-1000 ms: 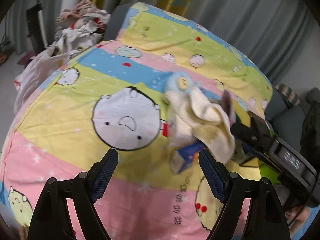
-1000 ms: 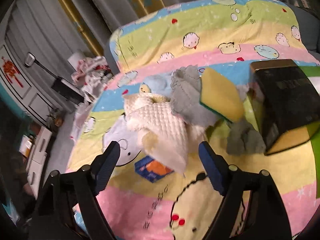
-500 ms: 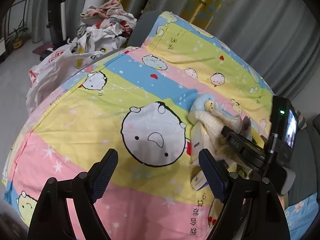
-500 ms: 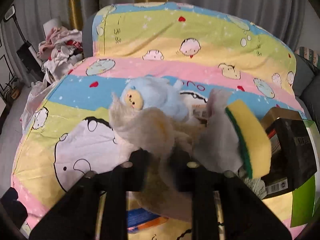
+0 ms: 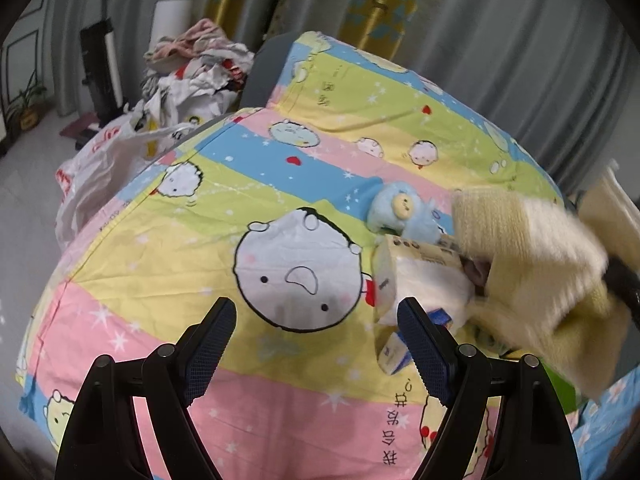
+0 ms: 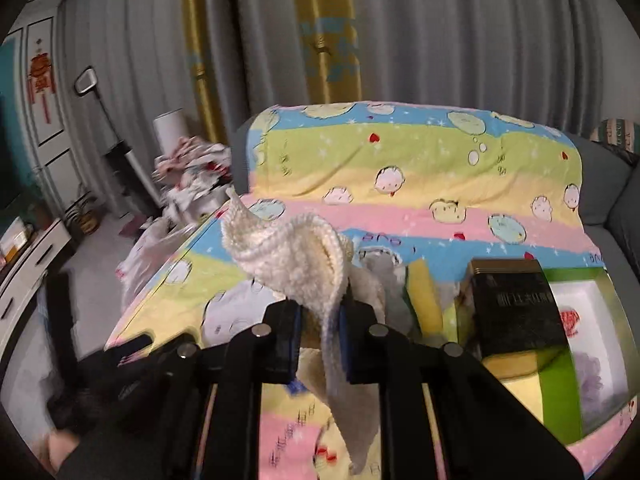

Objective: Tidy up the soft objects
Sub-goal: 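Lift the cream towel with the right tool and gather it up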

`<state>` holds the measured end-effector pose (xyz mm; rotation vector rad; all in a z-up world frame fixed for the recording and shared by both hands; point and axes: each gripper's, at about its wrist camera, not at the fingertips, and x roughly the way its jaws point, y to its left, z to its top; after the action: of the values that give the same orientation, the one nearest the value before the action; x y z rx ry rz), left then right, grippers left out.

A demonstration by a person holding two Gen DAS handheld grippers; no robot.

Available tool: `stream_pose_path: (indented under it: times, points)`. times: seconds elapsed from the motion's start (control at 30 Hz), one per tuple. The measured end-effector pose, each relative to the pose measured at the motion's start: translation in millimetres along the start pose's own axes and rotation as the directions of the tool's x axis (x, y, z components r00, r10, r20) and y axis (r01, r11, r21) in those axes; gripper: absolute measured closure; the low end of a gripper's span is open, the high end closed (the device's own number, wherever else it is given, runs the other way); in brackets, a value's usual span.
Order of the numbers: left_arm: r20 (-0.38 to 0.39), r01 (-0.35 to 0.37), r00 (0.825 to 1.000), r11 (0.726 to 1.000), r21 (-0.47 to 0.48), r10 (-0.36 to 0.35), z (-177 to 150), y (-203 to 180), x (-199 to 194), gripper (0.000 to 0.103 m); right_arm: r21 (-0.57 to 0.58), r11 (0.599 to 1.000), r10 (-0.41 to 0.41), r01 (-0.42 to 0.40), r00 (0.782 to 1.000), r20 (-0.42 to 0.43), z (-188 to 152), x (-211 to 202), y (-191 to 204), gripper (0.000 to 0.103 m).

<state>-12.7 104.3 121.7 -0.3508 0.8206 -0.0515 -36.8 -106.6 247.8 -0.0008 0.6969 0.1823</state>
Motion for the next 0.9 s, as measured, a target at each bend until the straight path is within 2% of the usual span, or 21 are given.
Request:
stream_pose_path:
  times: [0.1,0.23,0.3,0.37,0.47,0.6,0.67,0.7,0.73,0.8,0.9]
  points:
    - [-0.006,0.020,1.000,0.999,0.036,-0.019,-5,-9,-1,0.020,0.016,1.000,0.028,-0.027,0.997,-0.066,-22,-8,-8,0.087]
    - [-0.030,0.040,0.999,0.997,0.073,-0.038,-11,-20,2,0.020,0.046,0.994,0.106,-0.101,0.986,-0.128,-55,-11,-15,0.086]
    - [-0.041,0.047,0.998,0.995,0.090,-0.044,-14,-24,4,0.020,0.053,0.995,0.096,-0.089,0.984,-0.151,-69,-3,-17,0.086]
    - [-0.056,0.053,0.997,0.993,0.108,-0.047,-17,-30,6,0.020,0.089,0.992,0.101,-0.086,0.978,-0.183,-82,14,-22,0.085]
    - [-0.107,0.111,0.989,0.985,0.130,-0.098,-22,-36,11,0.020,0.121,0.989,0.116,-0.090,0.966,-0.231,-99,47,-26,0.084]
    - [-0.167,0.142,0.979,0.977,0.160,-0.115,-34,-45,19,0.020,0.147,0.986,0.121,-0.074,0.930,-0.346,-122,90,-31,0.080]
    - [-0.203,0.144,0.974,0.971,0.190,-0.104,-42,-50,24,0.020,0.179,0.981,0.131,-0.070,0.924,-0.358,-127,97,-37,0.072]
    - [-0.216,0.145,0.971,0.969,0.200,-0.100,-45,-52,25,0.020,0.197,0.978,0.134,-0.067,0.927,-0.350,-126,94,-40,0.062]
    - [-0.227,0.146,0.969,0.967,0.208,-0.098,-48,-53,27,0.020,0.206,0.977,0.125,-0.055,0.931,-0.344,-125,90,-43,0.045]
    - [-0.242,0.152,0.965,0.964,0.216,-0.098,-53,-56,27,0.020,0.214,0.977,0.066,0.002,0.948,-0.312,-120,75,-50,0.024]
    - [-0.284,0.198,0.950,0.952,0.235,-0.127,-62,-64,29,0.020,0.215,0.975,0.001,0.059,0.964,-0.265,-113,55,-60,0.023]
